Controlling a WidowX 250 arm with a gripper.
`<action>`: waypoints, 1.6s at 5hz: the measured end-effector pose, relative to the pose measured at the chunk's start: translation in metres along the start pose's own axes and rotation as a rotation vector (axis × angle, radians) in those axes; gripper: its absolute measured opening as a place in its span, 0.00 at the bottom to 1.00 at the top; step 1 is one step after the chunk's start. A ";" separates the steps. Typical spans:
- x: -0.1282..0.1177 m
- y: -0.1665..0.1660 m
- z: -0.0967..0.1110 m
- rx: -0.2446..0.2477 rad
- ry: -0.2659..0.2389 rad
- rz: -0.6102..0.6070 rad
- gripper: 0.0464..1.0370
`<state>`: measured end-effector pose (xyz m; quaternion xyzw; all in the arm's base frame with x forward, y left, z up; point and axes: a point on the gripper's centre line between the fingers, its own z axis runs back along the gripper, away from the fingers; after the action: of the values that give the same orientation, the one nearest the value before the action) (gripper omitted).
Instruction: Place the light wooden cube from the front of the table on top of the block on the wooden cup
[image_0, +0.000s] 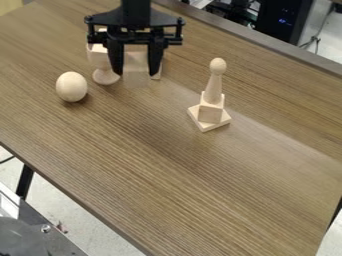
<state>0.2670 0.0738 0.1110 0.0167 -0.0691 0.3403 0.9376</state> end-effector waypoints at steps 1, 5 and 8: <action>0.022 0.009 0.001 0.010 -0.021 -0.016 0.52; 0.067 0.028 0.003 0.009 -0.012 -0.040 0.52; 0.073 0.034 -0.006 0.025 0.020 -0.065 0.52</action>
<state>0.3019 0.1467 0.1144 0.0274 -0.0549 0.3107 0.9485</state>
